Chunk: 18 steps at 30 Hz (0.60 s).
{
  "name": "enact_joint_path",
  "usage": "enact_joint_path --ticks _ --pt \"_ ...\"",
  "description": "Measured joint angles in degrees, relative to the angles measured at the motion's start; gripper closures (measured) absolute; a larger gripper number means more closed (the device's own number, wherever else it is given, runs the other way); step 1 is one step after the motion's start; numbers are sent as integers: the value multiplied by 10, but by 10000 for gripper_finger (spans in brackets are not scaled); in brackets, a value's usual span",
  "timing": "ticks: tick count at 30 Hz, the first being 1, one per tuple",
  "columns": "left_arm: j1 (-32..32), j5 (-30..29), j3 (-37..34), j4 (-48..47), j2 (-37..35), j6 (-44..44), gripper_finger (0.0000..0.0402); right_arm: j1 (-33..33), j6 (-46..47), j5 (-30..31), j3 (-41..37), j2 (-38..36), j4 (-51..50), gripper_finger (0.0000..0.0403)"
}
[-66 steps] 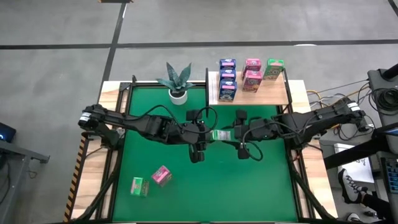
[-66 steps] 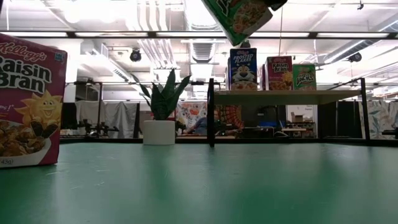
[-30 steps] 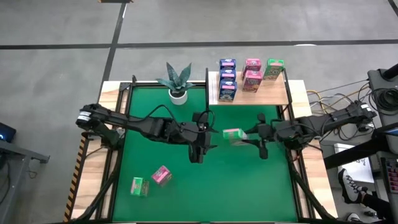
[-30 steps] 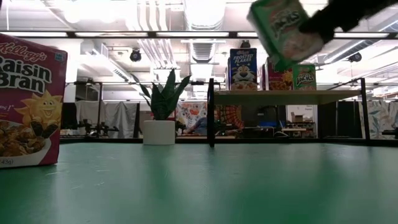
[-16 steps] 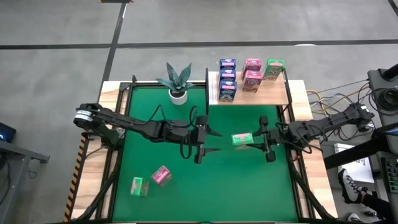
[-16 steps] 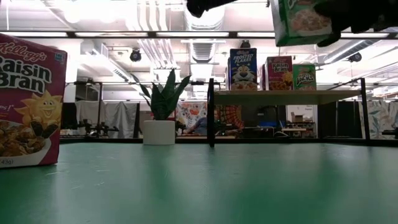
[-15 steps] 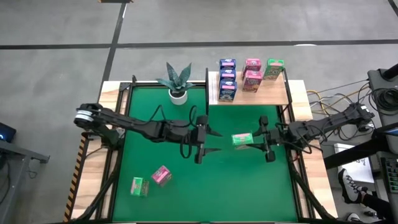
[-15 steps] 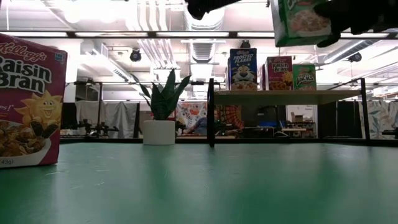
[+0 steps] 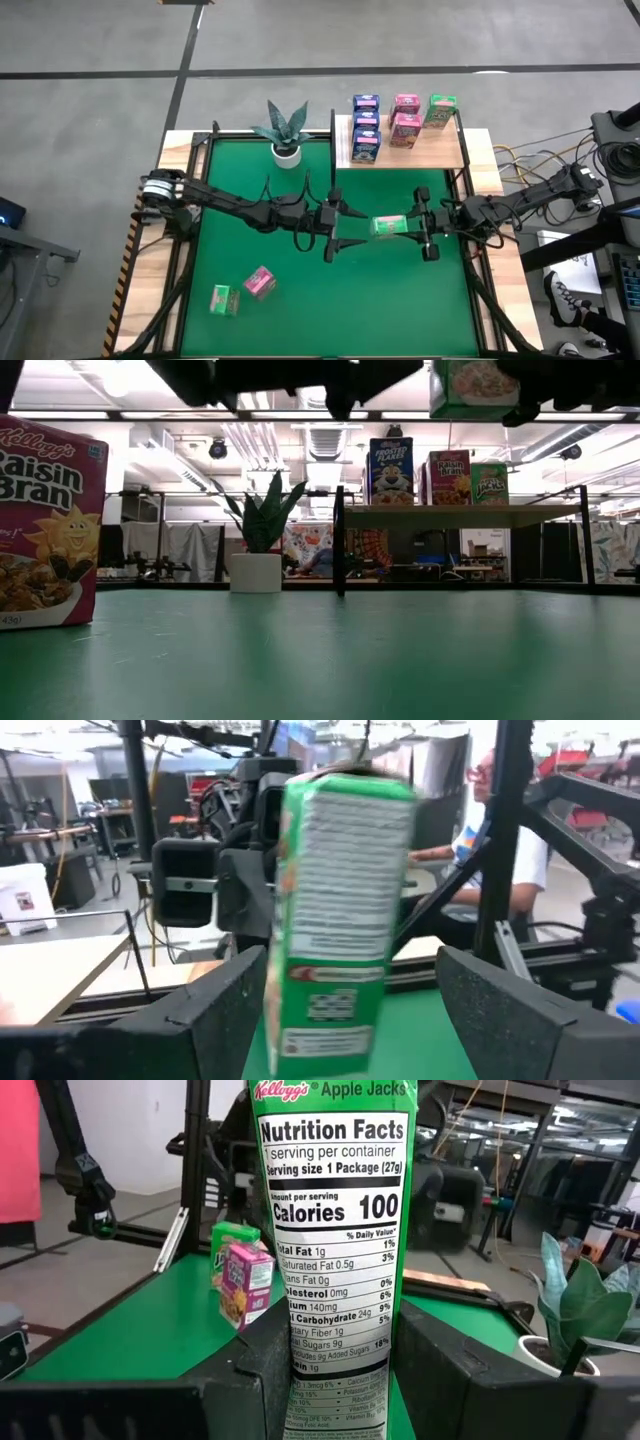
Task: Stack cereal on shelf
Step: Put the top green cereal box on the shelf aligned with the other green cereal boxes
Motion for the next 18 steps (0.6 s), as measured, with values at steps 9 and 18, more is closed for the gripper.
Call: enact_joint_path --ticks 9,18 --pt "15 23 0 101 57 -46 127 0 -1 2 0 18 11 266" --pt "15 51 0 129 80 -31 127 0 -1 7 0 18 26 266"
